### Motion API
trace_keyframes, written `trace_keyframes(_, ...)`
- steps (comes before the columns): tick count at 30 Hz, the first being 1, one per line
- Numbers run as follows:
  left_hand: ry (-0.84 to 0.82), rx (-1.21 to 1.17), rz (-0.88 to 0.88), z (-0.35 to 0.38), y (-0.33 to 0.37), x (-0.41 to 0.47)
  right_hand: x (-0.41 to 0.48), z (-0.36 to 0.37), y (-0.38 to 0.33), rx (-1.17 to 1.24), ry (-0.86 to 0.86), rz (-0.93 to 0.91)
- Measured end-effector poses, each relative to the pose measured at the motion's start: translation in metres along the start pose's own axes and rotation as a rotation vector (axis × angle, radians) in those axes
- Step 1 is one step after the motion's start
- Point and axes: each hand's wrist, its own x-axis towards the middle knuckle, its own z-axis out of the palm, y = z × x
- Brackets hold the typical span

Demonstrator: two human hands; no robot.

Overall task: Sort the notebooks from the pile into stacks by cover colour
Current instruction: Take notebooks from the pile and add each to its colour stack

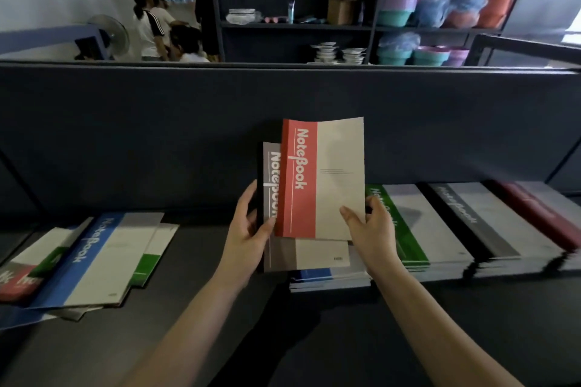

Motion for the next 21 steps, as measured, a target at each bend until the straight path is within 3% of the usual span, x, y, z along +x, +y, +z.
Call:
trace_keyframes(8,-0.045,0.037,0.041,0.064,0.003,0.002,0.011,-0.064,0.018,0.019,0.046,0.005)
trace_keyframes(21,-0.131,0.084,0.006,0.236,0.001,-0.007,0.042,-0.224,0.081,0.042,0.214,0.026)
